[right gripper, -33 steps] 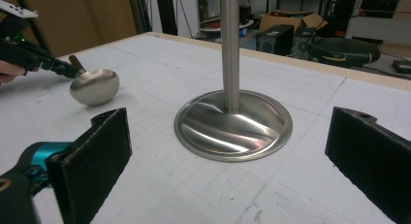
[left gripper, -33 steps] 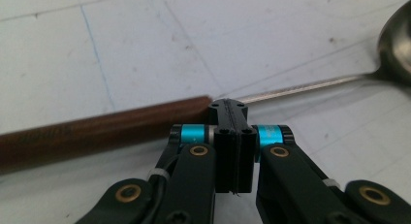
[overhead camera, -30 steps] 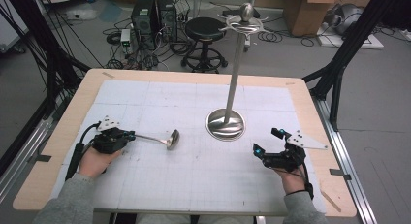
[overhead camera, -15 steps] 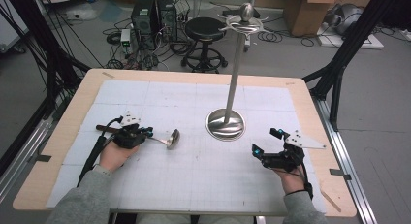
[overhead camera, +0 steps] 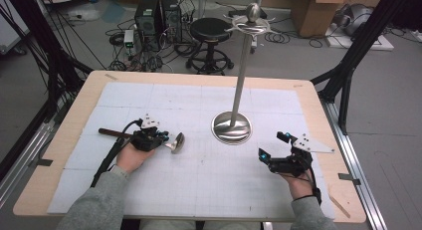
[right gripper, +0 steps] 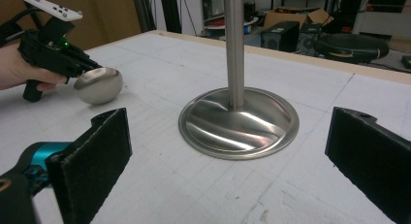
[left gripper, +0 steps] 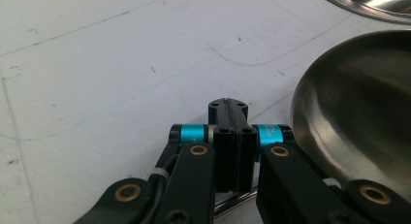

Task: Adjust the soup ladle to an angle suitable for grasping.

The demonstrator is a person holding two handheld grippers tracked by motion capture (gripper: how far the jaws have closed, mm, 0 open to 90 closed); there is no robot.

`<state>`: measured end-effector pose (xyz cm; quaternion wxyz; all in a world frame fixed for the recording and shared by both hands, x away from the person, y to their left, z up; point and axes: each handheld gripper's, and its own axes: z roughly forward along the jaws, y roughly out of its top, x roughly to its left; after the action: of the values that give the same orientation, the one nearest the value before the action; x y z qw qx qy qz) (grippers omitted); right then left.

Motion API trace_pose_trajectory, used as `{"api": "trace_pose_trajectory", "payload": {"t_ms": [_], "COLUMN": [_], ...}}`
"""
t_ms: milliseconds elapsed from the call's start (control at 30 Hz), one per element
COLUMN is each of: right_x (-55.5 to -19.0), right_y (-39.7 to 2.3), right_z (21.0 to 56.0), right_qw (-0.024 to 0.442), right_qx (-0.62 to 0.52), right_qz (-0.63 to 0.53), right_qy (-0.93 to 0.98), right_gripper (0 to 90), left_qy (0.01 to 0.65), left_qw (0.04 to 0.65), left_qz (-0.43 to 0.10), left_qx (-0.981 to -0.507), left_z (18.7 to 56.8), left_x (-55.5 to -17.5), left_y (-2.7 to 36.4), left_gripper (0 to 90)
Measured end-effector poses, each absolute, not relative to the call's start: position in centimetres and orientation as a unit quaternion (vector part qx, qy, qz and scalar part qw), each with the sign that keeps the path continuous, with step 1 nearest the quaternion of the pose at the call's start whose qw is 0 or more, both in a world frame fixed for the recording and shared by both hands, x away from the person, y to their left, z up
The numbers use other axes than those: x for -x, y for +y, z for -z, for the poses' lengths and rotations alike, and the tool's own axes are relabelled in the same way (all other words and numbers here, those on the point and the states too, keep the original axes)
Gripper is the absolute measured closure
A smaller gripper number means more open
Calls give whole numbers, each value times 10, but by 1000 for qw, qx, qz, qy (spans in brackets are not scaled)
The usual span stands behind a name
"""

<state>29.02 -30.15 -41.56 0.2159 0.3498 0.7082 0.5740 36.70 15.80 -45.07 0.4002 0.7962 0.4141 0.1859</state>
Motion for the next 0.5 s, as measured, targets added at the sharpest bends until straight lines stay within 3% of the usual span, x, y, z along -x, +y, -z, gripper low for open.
{"api": "trace_pose_trajectory", "payload": {"t_ms": [500], "right_x": [-289], "right_y": [-303], "right_z": [415], "right_qw": [215], "right_qx": [-350], "right_qz": [-578], "right_qy": [705], "right_gripper": [16], "left_qy": [405], "left_qw": [400], "left_qz": [-161], "left_qx": [-806], "left_z": [450], "left_x": [-361], "left_y": [161], "left_gripper": [895]}}
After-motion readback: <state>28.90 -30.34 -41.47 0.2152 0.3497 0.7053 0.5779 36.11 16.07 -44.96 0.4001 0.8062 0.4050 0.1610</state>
